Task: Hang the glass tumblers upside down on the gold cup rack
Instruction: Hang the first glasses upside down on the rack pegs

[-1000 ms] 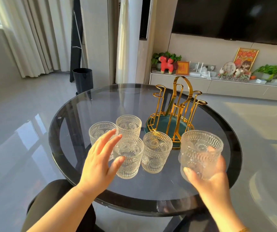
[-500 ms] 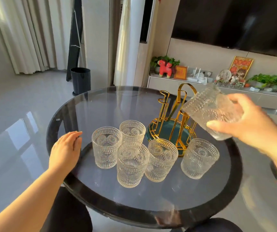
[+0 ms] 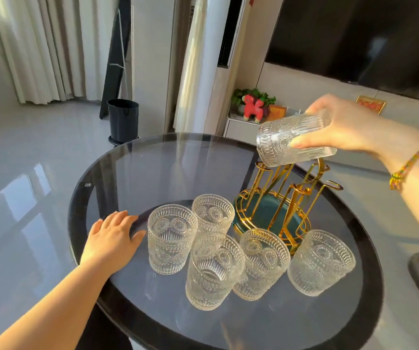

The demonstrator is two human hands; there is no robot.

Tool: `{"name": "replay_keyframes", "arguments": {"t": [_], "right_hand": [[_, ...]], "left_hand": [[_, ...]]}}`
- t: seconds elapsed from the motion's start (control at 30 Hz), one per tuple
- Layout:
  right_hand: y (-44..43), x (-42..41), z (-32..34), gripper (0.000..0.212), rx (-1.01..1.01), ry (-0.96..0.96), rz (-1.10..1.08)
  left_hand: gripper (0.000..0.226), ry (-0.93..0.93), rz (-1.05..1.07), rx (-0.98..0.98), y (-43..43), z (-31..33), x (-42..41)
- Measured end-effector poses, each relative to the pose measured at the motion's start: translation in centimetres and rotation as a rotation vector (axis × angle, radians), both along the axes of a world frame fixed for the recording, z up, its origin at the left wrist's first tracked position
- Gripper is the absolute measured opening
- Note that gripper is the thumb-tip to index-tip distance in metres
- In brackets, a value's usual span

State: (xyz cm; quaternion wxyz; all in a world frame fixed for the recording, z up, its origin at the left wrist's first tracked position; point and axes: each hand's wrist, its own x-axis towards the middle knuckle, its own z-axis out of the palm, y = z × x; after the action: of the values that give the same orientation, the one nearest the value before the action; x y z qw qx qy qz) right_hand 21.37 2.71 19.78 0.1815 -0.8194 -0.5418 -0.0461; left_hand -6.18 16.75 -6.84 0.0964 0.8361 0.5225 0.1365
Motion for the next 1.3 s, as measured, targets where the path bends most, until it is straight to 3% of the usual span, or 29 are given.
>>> {"name": "replay_keyframes", "arguments": {"t": [0.3,0.9,1.3], "right_hand": [[5.7,1.4,1.3,0.064,-0.023,-0.034,-0.024],[11.4,3.2,-5.3,0.080,-0.205,-0.039,0.012],[11.9,3.5,-7.8,0.077,-0.262,-0.012,0.000]], "left_hand": [[0.044,-0.009,-0.006,-0.009,0.8,0.6,0.6],[0.043,-0.012,-0.013,0.005,1.4,0.9,1.1],[0.043,-0.009,-0.015,0.006,1.4,0.8,1.0]]}}
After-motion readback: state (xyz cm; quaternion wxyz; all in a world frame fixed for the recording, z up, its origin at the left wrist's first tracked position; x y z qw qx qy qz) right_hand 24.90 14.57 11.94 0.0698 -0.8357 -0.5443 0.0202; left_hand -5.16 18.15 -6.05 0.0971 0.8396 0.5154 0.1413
